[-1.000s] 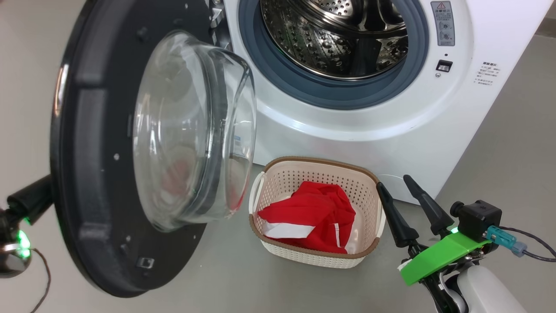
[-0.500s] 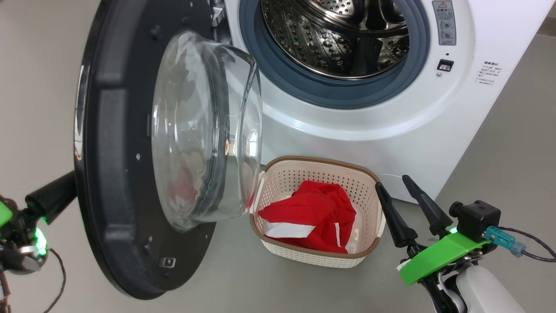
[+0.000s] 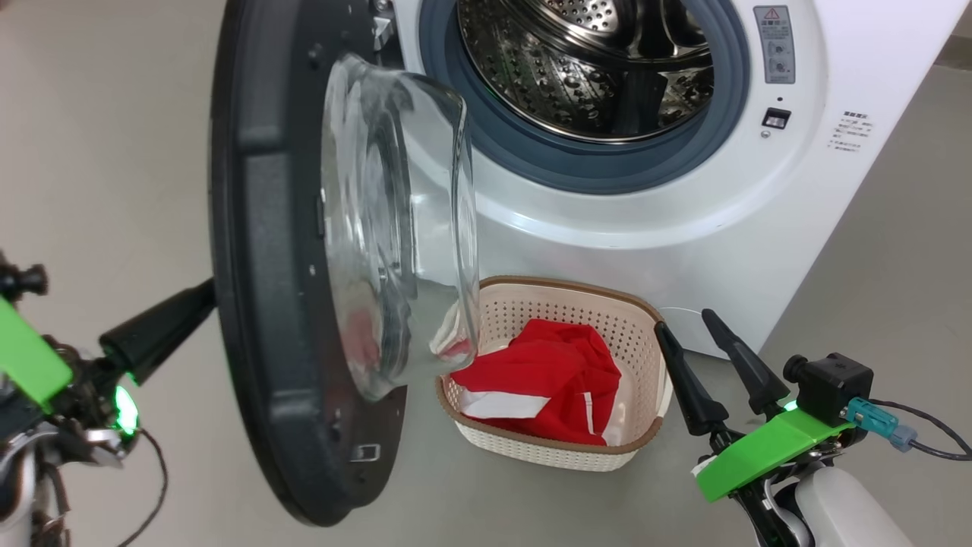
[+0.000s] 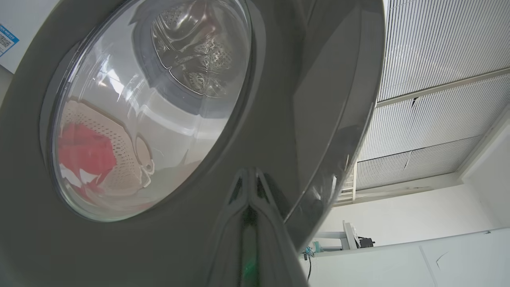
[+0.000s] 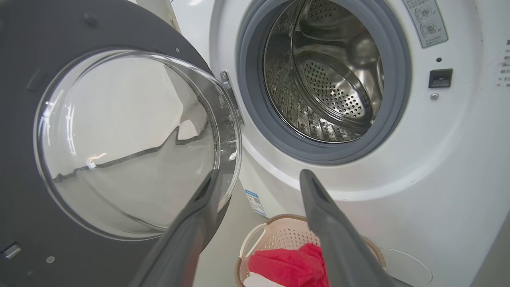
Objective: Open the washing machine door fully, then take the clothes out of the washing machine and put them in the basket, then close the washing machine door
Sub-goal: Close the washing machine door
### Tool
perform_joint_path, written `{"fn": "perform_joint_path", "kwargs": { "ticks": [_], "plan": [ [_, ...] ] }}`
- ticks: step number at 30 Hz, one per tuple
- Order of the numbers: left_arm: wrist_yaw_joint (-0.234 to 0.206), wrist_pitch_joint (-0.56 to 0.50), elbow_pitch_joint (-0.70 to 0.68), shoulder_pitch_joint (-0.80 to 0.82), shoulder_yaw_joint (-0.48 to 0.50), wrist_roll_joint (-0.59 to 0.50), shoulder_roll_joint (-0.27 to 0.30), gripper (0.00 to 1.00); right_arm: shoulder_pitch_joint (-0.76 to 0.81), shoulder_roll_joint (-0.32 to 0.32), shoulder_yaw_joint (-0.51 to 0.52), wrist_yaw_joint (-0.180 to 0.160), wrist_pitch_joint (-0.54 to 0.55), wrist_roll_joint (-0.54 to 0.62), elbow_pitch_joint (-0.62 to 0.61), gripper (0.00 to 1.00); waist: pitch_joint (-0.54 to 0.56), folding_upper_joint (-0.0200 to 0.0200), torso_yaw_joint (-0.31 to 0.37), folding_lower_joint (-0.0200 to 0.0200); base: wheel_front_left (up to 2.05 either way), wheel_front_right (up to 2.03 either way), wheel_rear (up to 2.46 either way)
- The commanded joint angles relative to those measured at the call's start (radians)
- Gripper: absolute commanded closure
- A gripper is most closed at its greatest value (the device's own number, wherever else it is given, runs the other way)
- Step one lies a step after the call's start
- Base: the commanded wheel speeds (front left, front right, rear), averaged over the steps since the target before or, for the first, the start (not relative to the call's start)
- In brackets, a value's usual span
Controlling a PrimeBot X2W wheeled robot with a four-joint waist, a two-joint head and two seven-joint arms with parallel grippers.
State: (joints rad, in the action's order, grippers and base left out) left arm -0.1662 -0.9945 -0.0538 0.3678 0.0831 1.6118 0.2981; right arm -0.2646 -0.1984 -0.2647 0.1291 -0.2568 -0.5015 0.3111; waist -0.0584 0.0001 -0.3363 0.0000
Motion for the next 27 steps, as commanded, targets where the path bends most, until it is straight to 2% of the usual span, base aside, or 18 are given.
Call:
{"fn": "perform_joint_path", "kwargs": {
  "ticks": [1,15,27],
  "plan": [
    [-0.009,-0.009,-0.041,0.018,0.02,-0.004,0.017,1.0,-0.012,0.0,-0.021,0.002,-0.005,-0.006,-0.021,0.0,-0.002,-0.0001,0.007,0.0,0.0,0.0,0.0],
    [0.006,0.005,-0.032,0.032,-0.007,-0.019,-0.017,1.0,-0.01,0.005,-0.026,0.002,-0.005,-0.008,-0.02,0.0,0.003,-0.0001,0.081,0.0,0.0,0.0,0.0],
    [0.035,0.021,-0.02,0.025,0.0,-0.031,-0.023,1.0,0.002,0.004,-0.02,0.002,-0.005,-0.01,-0.015,0.0,0.02,-0.0001,0.077,0.0,0.0,0.0,0.0]
  ]
}}
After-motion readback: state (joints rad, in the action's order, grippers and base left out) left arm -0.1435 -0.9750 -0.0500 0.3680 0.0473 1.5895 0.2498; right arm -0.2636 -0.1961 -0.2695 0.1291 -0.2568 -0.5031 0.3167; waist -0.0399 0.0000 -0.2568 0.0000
